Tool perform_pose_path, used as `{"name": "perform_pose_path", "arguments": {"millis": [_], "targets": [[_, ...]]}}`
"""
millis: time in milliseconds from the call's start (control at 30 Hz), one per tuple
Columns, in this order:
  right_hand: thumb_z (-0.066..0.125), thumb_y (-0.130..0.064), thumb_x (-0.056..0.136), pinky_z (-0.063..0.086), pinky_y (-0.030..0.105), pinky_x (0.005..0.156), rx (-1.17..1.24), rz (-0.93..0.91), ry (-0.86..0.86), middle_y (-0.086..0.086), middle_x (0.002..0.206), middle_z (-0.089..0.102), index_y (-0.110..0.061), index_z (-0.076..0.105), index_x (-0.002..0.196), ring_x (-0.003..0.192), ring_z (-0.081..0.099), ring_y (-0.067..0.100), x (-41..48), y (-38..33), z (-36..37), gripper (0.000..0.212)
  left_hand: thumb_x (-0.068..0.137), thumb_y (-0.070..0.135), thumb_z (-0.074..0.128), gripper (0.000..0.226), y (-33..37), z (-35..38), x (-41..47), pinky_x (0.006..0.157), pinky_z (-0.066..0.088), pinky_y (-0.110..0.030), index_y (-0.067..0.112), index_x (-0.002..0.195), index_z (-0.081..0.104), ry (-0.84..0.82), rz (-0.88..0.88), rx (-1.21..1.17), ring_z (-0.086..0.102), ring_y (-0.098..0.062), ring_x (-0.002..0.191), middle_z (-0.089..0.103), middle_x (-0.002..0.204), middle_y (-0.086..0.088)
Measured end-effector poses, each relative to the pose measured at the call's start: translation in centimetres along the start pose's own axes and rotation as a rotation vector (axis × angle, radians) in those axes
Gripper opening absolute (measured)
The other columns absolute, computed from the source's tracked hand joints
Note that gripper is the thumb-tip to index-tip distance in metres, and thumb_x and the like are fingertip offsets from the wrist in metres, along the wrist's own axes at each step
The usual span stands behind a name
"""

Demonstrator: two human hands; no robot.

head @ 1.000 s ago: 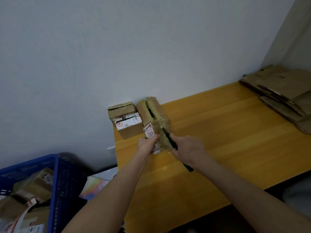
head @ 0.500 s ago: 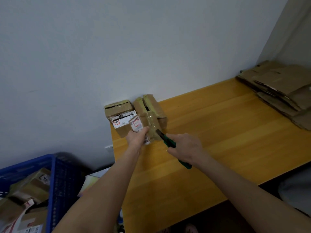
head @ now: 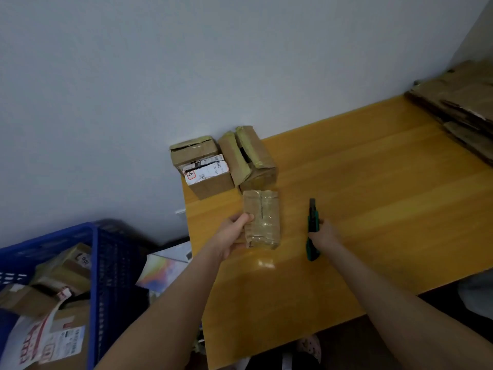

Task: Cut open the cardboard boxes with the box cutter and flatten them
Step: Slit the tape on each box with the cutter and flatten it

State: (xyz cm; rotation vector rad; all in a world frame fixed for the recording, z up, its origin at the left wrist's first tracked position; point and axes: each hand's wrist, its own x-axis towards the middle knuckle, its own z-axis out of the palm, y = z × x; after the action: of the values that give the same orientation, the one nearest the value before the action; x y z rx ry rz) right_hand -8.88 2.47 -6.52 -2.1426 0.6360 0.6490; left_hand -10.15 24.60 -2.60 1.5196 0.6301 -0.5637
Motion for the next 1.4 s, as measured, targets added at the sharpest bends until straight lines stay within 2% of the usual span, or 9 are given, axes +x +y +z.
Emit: {"name": "perform_pose_path", "arguments": {"millis": [167, 300, 400, 500, 667, 967, 1200, 1300, 1400], "targets": [[0.052, -0.008, 0.096, 0.054, 0.044, 0.086, -0.133, 0.015, 0.031, 0.017, 0.130, 0.054, -0.009, 0.038, 0.142, 0.111, 0.058, 0.034, 1.7, 1.3, 0.9, 0.048, 0.092, 0.025, 0.061, 0.032, -1.8, 0.1, 1.1, 0.071, 0.055, -0.034, 0.014, 0.122, 0.059, 0.035, -0.029, -0.004, 0.064, -0.020, 0.086, 0.069, 0.106, -0.006], [0.054, -0.037, 0.096, 0.050, 0.039, 0.090, -0.139, -0.186, 0.115, 0.007, 0.132, 0.054, -0.017, 0.041, 0.142, 0.115, 0.055, 0.026, 0.9, -0.5, 0.9, 0.051, 0.090, 0.022, 0.065, 0.043, -1.5, 0.4, 1.4, 0.063, 0.056, -0.028, 0.019, 0.129, 0.047, 0.060, 0.001, -0.017, 0.067, -0.015, 0.089, 0.066, 0.114, -0.001], [0.059, -0.046, 0.091, 0.050, 0.035, 0.090, 0.208, -0.239, -0.129, 0.006, 0.132, 0.054, -0.017, 0.042, 0.143, 0.113, 0.057, 0.023, -1.1, -3.4, 1.3, 0.062, 0.088, 0.017, 0.067, 0.044, -0.4, 1.1, 1.3, 0.063, 0.055, -0.028, 0.017, 0.128, 0.049, 0.069, 0.089, 0.035, 0.067, -0.018, 0.088, 0.065, 0.108, 0.000], [0.060, -0.038, 0.093, 0.055, 0.031, 0.077, 0.429, -0.200, -0.346, 0.003, 0.125, 0.059, -0.017, 0.046, 0.137, 0.102, 0.061, 0.019, -2.8, -5.0, 1.7, 0.051, 0.087, 0.014, 0.066, 0.044, 0.9, 1.9, 1.0, 0.068, 0.057, -0.031, 0.016, 0.130, 0.052, 0.065, 0.181, 0.096, 0.067, -0.018, 0.087, 0.067, 0.103, -0.003], [0.065, -0.034, 0.090, 0.056, 0.040, 0.083, 0.604, -0.146, -0.509, 0.000, 0.113, 0.065, -0.028, 0.054, 0.113, 0.102, 0.064, 0.022, -3.3, -5.0, 0.5, 0.026, 0.090, 0.015, 0.061, 0.050, 2.2, 1.9, 0.1, 0.058, 0.054, -0.023, 0.015, 0.138, 0.047, 0.048, 0.202, 0.110, 0.067, -0.013, 0.080, 0.067, 0.111, -0.009], [0.059, -0.011, 0.092, 0.055, 0.027, 0.061, 0.579, -0.238, -0.420, 0.004, 0.093, 0.069, -0.014, 0.061, 0.097, 0.081, 0.067, 0.016, -4.2, -4.9, -1.0, 0.007, 0.091, 0.012, 0.058, 0.051, 3.0, 1.9, -1.1, 0.079, 0.058, -0.036, 0.015, 0.141, 0.049, -0.058, 0.226, 0.163, 0.067, -0.018, 0.092, 0.068, 0.109, -0.003], [0.059, -0.010, 0.091, 0.056, 0.030, 0.065, 0.590, -0.218, -0.422, 0.007, 0.099, 0.068, -0.015, 0.060, 0.102, 0.087, 0.067, 0.020, -4.1, -4.4, -1.7, 0.012, 0.094, 0.013, 0.055, 0.045, 3.2, 1.0, -1.6, 0.076, 0.058, -0.032, 0.014, 0.139, 0.050, -0.151, 0.217, 0.176, 0.068, -0.020, 0.091, 0.069, 0.105, -0.007], [0.062, -0.016, 0.090, 0.057, 0.030, 0.066, 0.588, -0.174, -0.338, 0.005, 0.099, 0.068, -0.016, 0.058, 0.106, 0.087, 0.067, 0.020, -4.2, -5.0, -0.9, 0.017, 0.095, 0.019, 0.059, 0.058, 3.6, 1.5, -1.9, 0.066, 0.055, -0.022, 0.017, 0.148, 0.035, -0.044, 0.337, 0.314, 0.065, -0.013, 0.084, 0.064, 0.108, -0.005], [0.067, -0.024, 0.085, 0.058, 0.039, 0.078, 0.554, -0.138, -0.192, 0.006, 0.107, 0.065, -0.021, 0.050, 0.115, 0.096, 0.065, 0.025, -3.9, -5.4, 0.1, 0.034, 0.097, 0.025, 0.056, 0.068, 4.2, 2.9, -2.1, 0.084, 0.054, -0.036, 0.020, 0.154, 0.020, 0.196, 0.584, 0.693, 0.063, -0.022, 0.103, 0.058, 0.129, -0.005]]}}
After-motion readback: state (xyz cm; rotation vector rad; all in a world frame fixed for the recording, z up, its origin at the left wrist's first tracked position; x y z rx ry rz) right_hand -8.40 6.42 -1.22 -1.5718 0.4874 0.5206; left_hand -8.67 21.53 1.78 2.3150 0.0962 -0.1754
